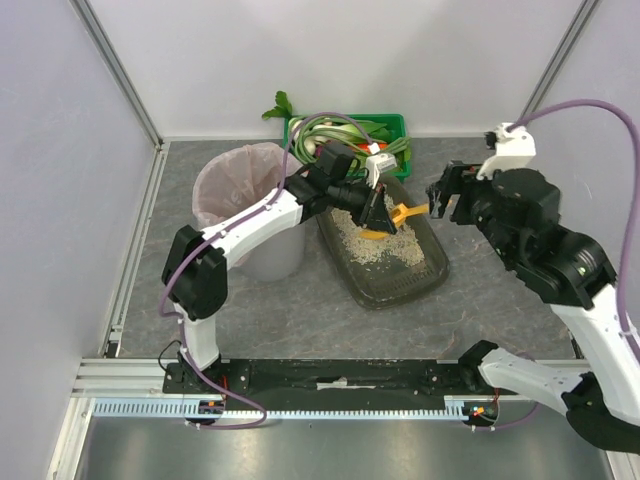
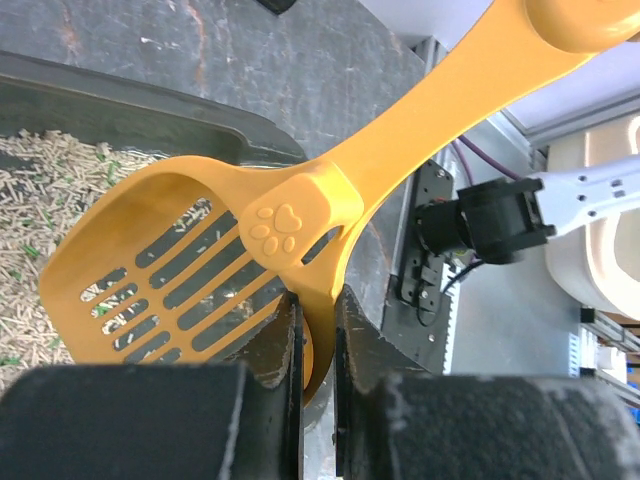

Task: Clean the litter box

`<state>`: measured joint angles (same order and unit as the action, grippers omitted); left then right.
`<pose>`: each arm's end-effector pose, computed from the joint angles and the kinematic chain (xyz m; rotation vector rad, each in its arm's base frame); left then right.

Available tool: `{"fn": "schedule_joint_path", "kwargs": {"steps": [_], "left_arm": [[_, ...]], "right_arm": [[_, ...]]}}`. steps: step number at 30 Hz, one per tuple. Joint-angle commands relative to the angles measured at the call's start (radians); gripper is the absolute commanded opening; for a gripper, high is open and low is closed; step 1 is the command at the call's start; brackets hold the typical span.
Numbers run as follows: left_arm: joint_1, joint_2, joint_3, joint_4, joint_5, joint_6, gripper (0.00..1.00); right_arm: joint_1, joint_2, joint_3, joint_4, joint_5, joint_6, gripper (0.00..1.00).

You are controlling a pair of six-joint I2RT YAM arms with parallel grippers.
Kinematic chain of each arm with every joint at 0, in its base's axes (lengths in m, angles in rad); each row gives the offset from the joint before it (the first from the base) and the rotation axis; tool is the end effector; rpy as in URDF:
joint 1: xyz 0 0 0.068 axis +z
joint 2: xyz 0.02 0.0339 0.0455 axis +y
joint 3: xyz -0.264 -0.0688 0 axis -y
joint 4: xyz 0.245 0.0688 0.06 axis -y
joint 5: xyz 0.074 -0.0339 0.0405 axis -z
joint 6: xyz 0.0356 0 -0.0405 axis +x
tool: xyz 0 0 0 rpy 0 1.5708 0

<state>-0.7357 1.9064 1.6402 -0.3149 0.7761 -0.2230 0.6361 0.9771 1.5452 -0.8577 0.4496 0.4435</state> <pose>0.3111 -0.3152 0.3016 1.0429 2.0357 -1.3660 0.1284 0.0756 0.4844 0.1337 1.8395 0.3400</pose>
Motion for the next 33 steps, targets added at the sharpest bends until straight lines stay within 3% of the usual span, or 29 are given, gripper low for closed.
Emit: {"fn": "schedule_joint_path", "kwargs": {"steps": [1, 4, 5, 7, 8, 9, 10, 19, 22, 33], "left_arm": [[0.036, -0.116, -0.039, 0.051, 0.115, -0.065, 0.02], [0.051, -0.121, -0.043, 0.063, 0.114, -0.087, 0.02], [0.050, -0.115, -0.037, 0.063, 0.111, -0.090, 0.02], [0.047, -0.112, -0.036, 0.103, 0.101, -0.119, 0.02], [0.047, -0.104, -0.031, 0.109, 0.103, -0.133, 0.02], [0.047, -0.102, -0.025, 0.112, 0.109, -0.162, 0.02], [0.047, -0.098, -0.025, 0.129, 0.123, -0.176, 0.02], [0.045, -0.061, 0.013, 0.091, 0.134, -0.141, 0.02], [0.047, -0.061, 0.003, 0.114, 0.144, -0.137, 0.02], [0.058, -0.040, -0.033, 0.189, 0.232, -0.176, 0.02]], "right_arm": [[-0.041, 0.106, 0.052, -0.119, -0.060, -0.006, 0.80], [-0.116, 0.156, 0.055, -0.095, -0.135, -0.060, 0.79], [-0.149, 0.161, 0.035, -0.054, -0.228, -0.118, 0.79], [-0.312, 0.158, -0.025, 0.009, -0.349, -0.173, 0.79], [-0.397, 0.169, -0.066, 0.040, -0.579, -0.181, 0.78], [-0.565, 0.207, -0.071, 0.046, -0.698, -0.171, 0.77], [-0.593, 0.224, -0.073, 0.054, -0.759, -0.148, 0.73], [-0.630, 0.178, -0.077, 0.085, -0.900, -0.154, 0.79], [-0.631, 0.164, -0.088, 0.082, -0.884, -0.157, 0.80], [-0.630, 0.210, -0.059, 0.057, -0.931, -0.219, 0.70]]}}
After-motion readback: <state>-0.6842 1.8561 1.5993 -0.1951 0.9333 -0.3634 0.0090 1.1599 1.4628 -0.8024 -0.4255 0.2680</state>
